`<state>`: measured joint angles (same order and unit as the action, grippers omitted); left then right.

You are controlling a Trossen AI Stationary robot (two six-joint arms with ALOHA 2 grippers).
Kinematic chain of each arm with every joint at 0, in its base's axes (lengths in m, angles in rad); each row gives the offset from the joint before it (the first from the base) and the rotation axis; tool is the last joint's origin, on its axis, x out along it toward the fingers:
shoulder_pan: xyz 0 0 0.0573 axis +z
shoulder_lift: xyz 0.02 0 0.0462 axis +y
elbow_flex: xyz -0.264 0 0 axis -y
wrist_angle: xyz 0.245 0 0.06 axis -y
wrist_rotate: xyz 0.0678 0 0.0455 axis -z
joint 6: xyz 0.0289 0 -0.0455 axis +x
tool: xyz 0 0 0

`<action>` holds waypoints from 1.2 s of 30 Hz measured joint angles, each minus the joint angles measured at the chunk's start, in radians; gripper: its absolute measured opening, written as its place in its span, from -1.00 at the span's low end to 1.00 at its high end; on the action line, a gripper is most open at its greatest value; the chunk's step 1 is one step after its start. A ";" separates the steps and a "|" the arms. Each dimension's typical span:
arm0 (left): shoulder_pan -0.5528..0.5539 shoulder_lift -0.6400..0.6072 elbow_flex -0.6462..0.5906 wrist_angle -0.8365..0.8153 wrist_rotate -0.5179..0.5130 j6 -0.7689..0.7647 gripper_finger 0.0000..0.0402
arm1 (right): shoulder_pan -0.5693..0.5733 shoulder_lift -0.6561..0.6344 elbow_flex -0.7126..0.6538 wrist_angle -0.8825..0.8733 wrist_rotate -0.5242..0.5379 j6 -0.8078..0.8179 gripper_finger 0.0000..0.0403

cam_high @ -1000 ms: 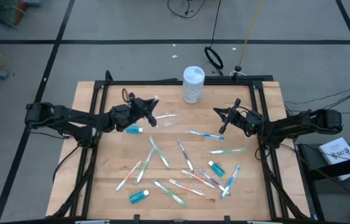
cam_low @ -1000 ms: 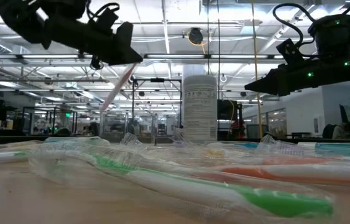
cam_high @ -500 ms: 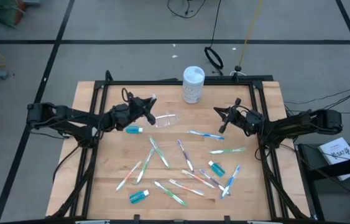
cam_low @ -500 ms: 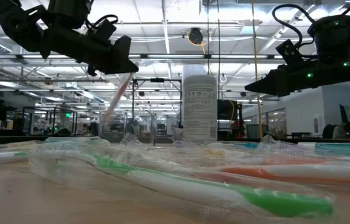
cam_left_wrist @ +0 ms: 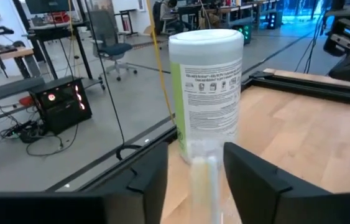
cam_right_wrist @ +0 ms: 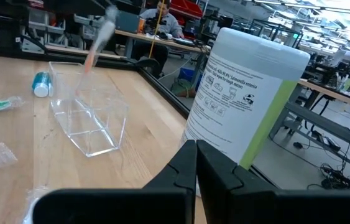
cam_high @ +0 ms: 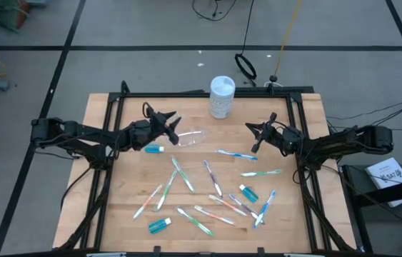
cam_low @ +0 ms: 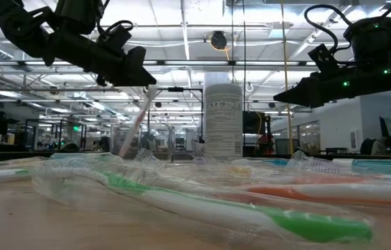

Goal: Pick & Place toothbrushing station
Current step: Put the orange toothbrush into the transparent organizer, then put the blue mouthwash bottle into the transparent organizer

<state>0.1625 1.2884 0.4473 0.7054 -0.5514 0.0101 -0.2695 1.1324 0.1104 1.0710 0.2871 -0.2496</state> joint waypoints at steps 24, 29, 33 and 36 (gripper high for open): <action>-0.225 -0.201 0.138 -0.993 0.142 -0.176 0.09 | 0.000 0.000 0.000 0.004 0.003 -0.084 -0.99; -0.193 -0.150 0.110 -1.040 0.151 -0.189 0.09 | 0.000 0.000 0.000 0.002 0.002 -0.078 -0.99; -0.142 -0.086 0.112 -1.046 0.221 -0.140 0.09 | 0.000 0.000 -0.001 0.000 0.001 -0.078 -0.99; -0.115 -0.035 0.110 -1.056 0.277 -0.122 0.09 | 0.000 0.000 -0.001 -0.001 0.001 -0.078 -0.99</action>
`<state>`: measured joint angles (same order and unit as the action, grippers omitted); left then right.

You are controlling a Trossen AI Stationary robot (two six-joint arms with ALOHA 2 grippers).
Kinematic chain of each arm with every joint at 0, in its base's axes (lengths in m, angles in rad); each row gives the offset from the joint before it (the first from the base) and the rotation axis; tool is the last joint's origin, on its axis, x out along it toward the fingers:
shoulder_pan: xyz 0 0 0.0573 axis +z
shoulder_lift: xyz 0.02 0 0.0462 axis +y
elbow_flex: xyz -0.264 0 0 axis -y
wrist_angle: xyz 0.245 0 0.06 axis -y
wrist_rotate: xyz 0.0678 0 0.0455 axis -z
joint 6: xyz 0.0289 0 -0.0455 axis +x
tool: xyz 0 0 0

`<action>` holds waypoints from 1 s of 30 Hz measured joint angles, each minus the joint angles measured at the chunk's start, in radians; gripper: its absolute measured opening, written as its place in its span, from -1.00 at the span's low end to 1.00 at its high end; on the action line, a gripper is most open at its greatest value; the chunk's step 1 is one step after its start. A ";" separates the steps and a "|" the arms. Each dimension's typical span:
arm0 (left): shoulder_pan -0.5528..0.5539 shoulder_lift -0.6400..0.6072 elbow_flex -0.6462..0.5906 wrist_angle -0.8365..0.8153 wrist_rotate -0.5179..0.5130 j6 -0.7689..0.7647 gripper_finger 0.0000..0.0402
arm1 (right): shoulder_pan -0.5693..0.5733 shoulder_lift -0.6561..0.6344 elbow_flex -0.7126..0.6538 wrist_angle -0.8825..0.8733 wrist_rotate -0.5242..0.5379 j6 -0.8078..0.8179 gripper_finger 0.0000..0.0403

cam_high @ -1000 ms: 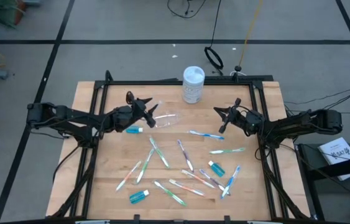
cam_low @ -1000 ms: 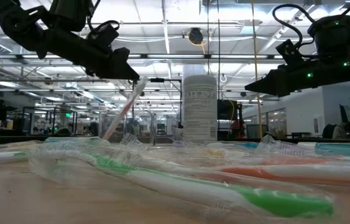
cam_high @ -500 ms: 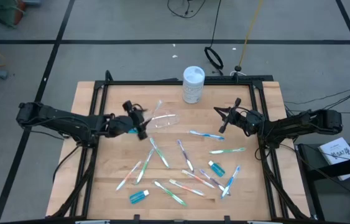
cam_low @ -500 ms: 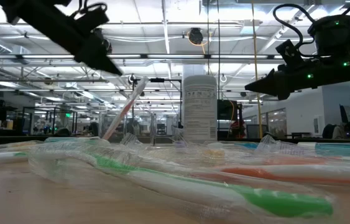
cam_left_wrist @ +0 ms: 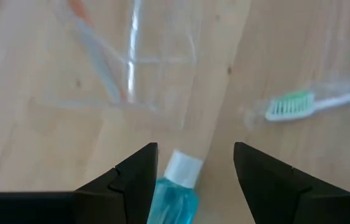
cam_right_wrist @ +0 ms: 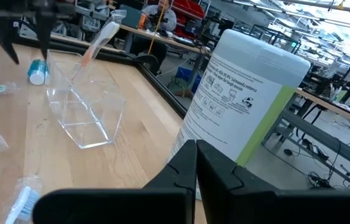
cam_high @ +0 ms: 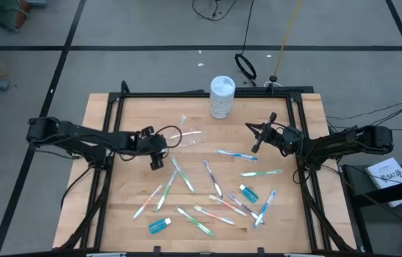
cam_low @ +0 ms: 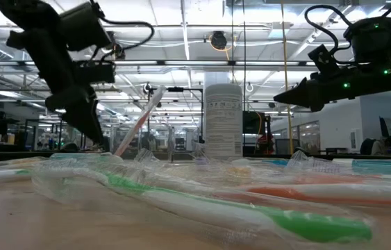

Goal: Pick & Place toothbrushing station
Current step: Put the blue mouthwash bottle into the transparent organizer

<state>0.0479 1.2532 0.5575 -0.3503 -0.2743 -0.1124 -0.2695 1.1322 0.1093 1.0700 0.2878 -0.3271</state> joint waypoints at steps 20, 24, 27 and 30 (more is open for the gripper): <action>0.103 0.180 0.006 0.019 0.081 0.217 0.04 | 0.000 0.000 0.000 0.000 -0.001 0.001 -0.99; 0.105 0.181 0.005 0.018 0.099 0.221 -0.18 | 0.000 0.000 0.000 0.000 -0.001 0.001 -0.99; 0.113 0.181 0.004 0.016 0.135 0.223 -0.37 | 0.000 0.000 0.000 0.000 -0.001 0.001 -0.99; 0.117 0.180 0.007 0.011 0.154 0.250 -0.52 | 0.000 0.000 0.000 0.000 -0.001 0.001 -0.99</action>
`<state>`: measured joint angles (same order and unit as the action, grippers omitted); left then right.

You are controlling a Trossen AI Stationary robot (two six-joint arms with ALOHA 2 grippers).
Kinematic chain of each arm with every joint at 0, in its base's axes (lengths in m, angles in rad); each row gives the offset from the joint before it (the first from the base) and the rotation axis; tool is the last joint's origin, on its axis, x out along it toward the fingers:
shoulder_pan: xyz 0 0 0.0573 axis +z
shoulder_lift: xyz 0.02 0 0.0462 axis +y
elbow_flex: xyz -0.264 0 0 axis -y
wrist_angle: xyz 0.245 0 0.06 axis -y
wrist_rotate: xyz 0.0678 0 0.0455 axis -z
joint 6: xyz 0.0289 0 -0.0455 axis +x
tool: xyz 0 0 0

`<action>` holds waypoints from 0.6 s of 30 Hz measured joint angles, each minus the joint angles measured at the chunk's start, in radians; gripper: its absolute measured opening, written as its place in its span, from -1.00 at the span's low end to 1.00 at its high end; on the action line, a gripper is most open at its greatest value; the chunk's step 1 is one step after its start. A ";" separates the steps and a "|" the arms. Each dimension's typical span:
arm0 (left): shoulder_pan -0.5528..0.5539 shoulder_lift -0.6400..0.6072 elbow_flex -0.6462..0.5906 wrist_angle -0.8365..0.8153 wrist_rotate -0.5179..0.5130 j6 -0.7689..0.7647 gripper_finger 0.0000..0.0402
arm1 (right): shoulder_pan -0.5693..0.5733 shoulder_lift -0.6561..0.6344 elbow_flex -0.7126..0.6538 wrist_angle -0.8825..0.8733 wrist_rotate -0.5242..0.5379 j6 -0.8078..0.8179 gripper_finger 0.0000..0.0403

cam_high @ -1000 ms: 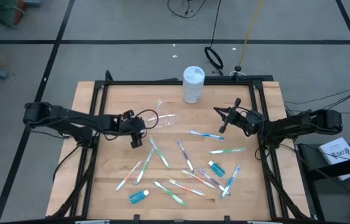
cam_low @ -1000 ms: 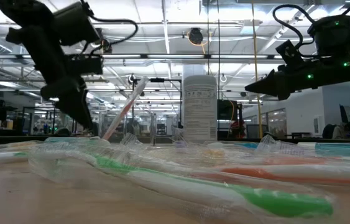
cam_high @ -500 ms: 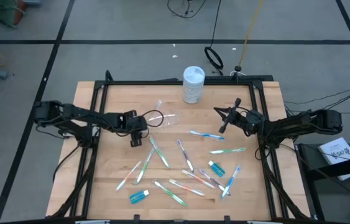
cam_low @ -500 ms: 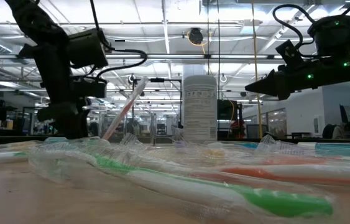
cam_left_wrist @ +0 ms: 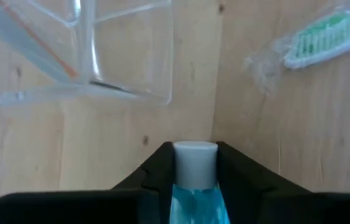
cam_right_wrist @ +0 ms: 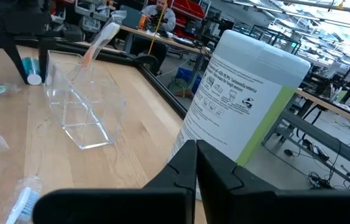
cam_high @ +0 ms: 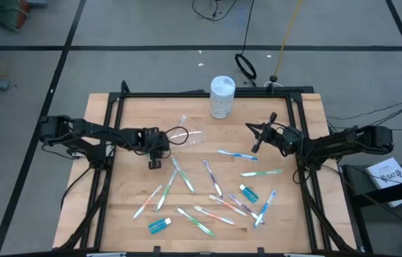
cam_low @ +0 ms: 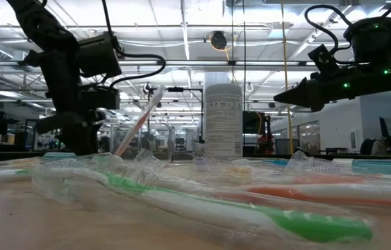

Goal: Pick & Place toothbrushing station
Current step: Put the blue mouthwash bottle into the transparent organizer

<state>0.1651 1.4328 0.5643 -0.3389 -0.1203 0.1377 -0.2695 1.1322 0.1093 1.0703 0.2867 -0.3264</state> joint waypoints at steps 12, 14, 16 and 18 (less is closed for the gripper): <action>-0.164 -0.168 0.031 0.039 0.001 0.096 -0.53 | 0.000 0.000 0.000 0.002 0.000 0.000 -0.99; -0.203 -0.190 0.032 0.093 -0.002 0.155 -0.53 | 0.000 0.000 0.000 0.003 0.000 0.000 -0.99; -0.237 -0.206 0.032 0.169 -0.020 0.223 -0.52 | 0.000 0.000 0.000 0.003 0.000 0.000 -0.99; -0.259 -0.216 0.032 0.275 -0.032 0.278 -0.51 | 0.000 0.000 0.000 0.003 0.000 0.000 -0.99</action>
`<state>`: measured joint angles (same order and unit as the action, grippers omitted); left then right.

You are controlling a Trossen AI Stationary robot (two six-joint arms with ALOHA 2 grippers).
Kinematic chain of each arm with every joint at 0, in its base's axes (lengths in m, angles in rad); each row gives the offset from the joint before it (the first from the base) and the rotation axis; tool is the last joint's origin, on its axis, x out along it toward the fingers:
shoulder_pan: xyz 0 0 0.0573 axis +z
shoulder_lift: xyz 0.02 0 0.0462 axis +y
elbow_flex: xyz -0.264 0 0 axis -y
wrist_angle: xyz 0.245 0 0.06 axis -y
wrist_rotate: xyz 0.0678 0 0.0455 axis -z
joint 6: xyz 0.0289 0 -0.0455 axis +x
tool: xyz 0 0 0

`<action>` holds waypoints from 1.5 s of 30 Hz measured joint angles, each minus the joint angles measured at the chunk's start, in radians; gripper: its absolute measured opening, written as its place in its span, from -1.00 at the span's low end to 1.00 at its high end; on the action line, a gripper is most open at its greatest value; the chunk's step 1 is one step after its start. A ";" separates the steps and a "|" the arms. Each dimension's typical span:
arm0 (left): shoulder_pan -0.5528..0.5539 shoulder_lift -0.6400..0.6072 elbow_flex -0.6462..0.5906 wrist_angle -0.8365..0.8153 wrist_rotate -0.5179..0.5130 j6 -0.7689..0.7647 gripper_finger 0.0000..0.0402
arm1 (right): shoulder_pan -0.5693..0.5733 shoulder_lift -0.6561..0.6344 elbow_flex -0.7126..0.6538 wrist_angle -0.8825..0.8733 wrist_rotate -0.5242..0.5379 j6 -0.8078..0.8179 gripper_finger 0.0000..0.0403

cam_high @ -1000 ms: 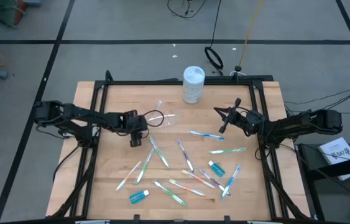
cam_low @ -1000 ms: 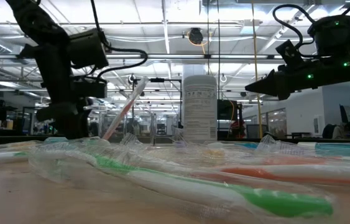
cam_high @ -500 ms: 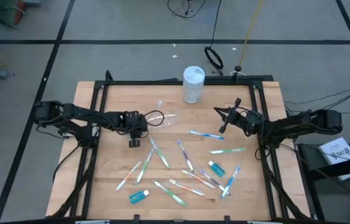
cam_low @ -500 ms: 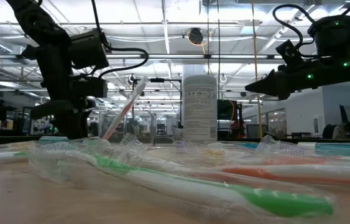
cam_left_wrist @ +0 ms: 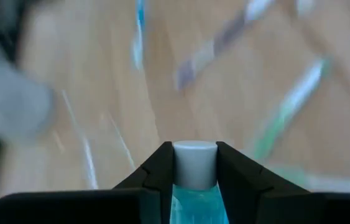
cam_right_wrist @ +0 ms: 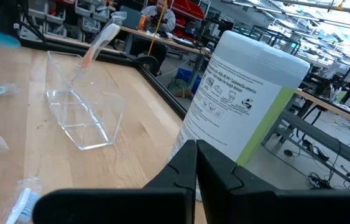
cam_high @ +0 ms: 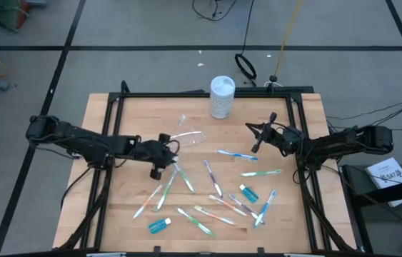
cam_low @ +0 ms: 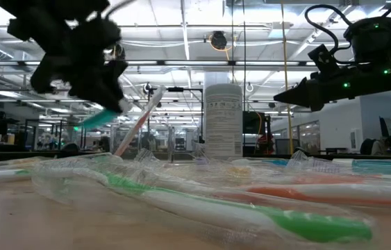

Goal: Pick & Place toothbrushing station
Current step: Put the blue mouthwash bottle into the transparent organizer

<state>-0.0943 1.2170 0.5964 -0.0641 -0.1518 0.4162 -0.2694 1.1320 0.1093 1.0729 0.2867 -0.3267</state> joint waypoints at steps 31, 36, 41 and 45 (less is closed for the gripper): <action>0.182 0.196 0.002 0.719 -0.253 -0.194 -0.51 | 0.000 0.000 0.000 -0.001 0.000 0.000 -0.99; 0.222 0.240 0.002 0.721 -0.317 -0.221 -0.51 | 0.000 0.000 0.000 -0.001 0.000 0.000 -0.99; 0.254 0.252 0.002 0.720 -0.230 -0.326 -0.50 | 0.000 0.000 0.000 -0.001 0.000 0.000 -0.99; 0.273 0.252 0.002 0.720 -0.094 -0.378 -0.50 | 0.000 0.000 0.000 -0.001 0.000 0.000 -0.99</action>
<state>0.1784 1.4689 0.5987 0.6556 -0.2459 0.0386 -0.2691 1.1320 0.1097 1.0721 0.2868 -0.3264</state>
